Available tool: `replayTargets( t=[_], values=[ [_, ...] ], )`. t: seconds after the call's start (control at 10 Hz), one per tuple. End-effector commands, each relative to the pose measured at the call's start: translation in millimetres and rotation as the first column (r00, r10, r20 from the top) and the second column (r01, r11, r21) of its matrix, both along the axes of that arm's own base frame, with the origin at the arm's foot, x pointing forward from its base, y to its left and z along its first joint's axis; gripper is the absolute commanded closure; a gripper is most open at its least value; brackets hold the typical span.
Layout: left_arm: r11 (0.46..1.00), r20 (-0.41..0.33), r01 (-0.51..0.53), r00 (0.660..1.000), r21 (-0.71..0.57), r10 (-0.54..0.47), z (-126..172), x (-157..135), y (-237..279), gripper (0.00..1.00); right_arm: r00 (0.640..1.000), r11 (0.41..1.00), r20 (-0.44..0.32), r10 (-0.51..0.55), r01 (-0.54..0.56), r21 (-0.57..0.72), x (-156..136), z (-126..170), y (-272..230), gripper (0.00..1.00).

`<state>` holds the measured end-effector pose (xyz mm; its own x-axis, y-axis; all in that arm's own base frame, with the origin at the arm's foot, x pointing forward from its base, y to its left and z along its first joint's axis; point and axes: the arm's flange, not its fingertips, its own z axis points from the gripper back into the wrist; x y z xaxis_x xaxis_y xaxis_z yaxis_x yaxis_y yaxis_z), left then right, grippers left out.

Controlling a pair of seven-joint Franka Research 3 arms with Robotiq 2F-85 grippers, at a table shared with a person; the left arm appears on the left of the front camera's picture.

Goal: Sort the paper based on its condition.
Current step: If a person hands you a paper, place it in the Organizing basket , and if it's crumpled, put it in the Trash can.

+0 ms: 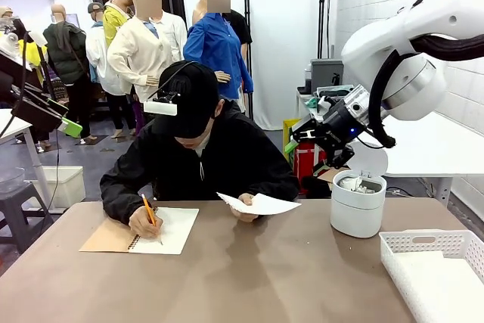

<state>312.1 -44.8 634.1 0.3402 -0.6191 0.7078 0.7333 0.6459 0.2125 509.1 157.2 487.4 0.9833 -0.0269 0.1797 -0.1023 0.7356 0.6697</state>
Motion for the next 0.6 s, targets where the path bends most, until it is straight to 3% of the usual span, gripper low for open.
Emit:
replayTargets(
  t=[0.0, 0.1, 0.5],
  values=[
    [1.000, 0.002, -0.012, 1.000, 0.002, 0.012, 0, 0, 0, 0.00, 1.000, 1.000, 0.000, -0.008, 0.008, 0.020, 0, 2, 0, 0.00],
    [1.000, 0.002, -0.012, 1.000, 0.002, 0.012, 0, 0, 0, 0.00, 1.000, 1.000, 0.000, 0.000, 0.000, 0.000, 0, 0, 0, 0.00],
    [1.000, 0.002, -0.012, 1.000, 0.002, 0.012, 0, 0, 0, 0.00, 0.978, 0.992, -0.204, -0.049, 0.072, 0.105, 21, -34, -11, 0.00]
  ],
)
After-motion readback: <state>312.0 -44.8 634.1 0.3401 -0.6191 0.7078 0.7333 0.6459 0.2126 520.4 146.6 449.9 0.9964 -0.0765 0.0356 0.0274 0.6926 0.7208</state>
